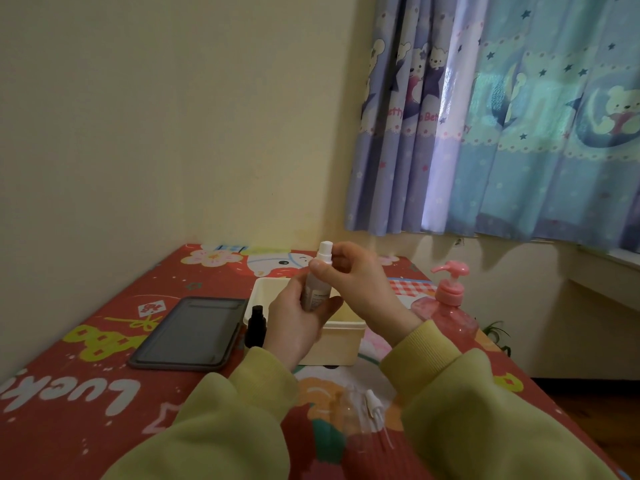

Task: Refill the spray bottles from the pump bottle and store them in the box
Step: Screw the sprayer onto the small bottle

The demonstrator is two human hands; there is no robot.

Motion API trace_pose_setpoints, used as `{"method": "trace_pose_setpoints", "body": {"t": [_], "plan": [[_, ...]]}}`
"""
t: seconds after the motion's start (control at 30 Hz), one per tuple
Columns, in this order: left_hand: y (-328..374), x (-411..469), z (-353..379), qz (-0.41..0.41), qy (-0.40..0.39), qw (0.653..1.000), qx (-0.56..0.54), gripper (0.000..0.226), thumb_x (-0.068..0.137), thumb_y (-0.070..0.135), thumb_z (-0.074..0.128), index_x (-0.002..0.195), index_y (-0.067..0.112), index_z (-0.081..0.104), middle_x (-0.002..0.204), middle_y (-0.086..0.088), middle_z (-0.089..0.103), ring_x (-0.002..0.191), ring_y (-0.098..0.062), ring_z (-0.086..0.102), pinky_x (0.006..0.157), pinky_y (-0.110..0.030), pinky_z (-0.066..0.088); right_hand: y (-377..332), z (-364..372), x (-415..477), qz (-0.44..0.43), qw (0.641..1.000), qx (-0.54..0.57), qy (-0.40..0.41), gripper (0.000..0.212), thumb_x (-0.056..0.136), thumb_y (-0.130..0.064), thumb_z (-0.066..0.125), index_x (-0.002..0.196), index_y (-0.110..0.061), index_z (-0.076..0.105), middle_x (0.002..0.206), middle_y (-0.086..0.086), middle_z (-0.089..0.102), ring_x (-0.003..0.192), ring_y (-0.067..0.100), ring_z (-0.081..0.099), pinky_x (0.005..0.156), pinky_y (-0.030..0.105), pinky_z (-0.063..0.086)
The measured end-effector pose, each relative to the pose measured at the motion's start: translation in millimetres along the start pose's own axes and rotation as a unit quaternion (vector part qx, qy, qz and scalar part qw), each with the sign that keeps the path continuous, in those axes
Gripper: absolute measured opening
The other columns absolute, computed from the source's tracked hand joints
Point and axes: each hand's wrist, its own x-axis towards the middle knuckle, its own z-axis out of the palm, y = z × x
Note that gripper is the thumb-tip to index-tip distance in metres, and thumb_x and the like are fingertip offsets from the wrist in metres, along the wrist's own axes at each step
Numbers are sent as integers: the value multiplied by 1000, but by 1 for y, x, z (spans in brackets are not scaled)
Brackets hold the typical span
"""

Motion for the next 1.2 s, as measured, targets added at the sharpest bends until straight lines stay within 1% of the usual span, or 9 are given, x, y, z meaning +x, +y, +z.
{"method": "trace_pose_setpoints", "body": {"t": [0.2, 0.37, 0.43, 0.5, 0.57, 0.67, 0.87, 1.0, 1.2], "plan": [[-6, 1, -6, -8, -24, 1000, 15, 35, 80, 23, 69, 111, 15, 54, 78, 5, 59, 69, -13, 57, 51, -20, 46, 0, -3, 0, -10, 999, -34, -37, 20, 85, -14, 65, 104, -13, 59, 90, -6, 61, 74, -2, 57, 66, 8, 49], [-12, -1, -20, -7, -102, 992, 76, 24, 87, 22, 60, 110, 21, 52, 92, 6, 60, 84, -9, 58, 66, -12, 48, 11, -3, -2, 13, 999, 12, -43, 14, 84, -8, 66, 91, -18, 60, 85, -4, 64, 79, 10, 62, 74, 22, 55], [-16, 0, -27, -15, -125, 985, 119, 28, 88, 22, 57, 115, 18, 53, 102, 2, 61, 97, -14, 58, 79, -22, 48, 19, 0, -3, 20, 998, 11, -55, 16, 83, -7, 67, 89, -20, 61, 87, -2, 65, 83, 15, 63, 77, 29, 55], [-20, -3, -32, -23, -135, 977, 162, 32, 88, 23, 56, 119, 15, 53, 108, 0, 61, 100, -15, 58, 82, -26, 47, 28, 3, -4, 30, 997, 6, -64, 16, 82, -6, 68, 89, -19, 62, 92, 4, 67, 87, 19, 65, 81, 33, 55], [-27, -7, -34, -20, -136, 967, 215, 32, 88, 23, 55, 119, 12, 54, 108, -3, 62, 100, -17, 59, 81, -26, 45, 39, 7, -5, 49, 996, -4, -71, 16, 81, -6, 69, 94, -14, 63, 96, 9, 67, 91, 23, 65, 80, 31, 55], [-40, -16, -36, -31, -143, 957, 252, 26, 90, 16, 52, 116, 11, 56, 109, -7, 63, 99, -21, 61, 78, -27, 46, 56, 15, -7, 72, 994, -29, -82, 22, 80, -5, 69, 100, -7, 61, 94, 8, 64, 85, 17, 60, 67, 16, 50], [-66, -28, -33, -92, -168, 951, 242, 24, 92, 11, 46, 115, 9, 51, 115, -12, 60, 112, -24, 55, 93, -37, 46, 83, 31, -8, 108, 988, -55, -95, 21, 81, -2, 67, 99, -7, 58, 89, 5, 59, 85, 16, 56, 69, 22, 49], [-77, -32, -34, -115, -190, 948, 228, 22, 91, 14, 46, 111, 8, 53, 102, -13, 66, 92, -26, 63, 83, -43, 50, 97, 42, -7, 132, 984, -67, -101, 22, 81, -2, 66, 102, -4, 59, 90, 7, 59, 88, 19, 57, 84, 37, 51], [-95, -34, -37, -130, -205, 945, 220, 28, 81, 25, 49, 106, 12, 53, 98, -10, 66, 91, -23, 64, 84, -50, 51, 108, 54, -10, 132, 981, -95, -106, 28, 81, -4, 67, 108, 0, 59, 107, 19, 64, 93, 25, 59, 88, 37, 51]]}}
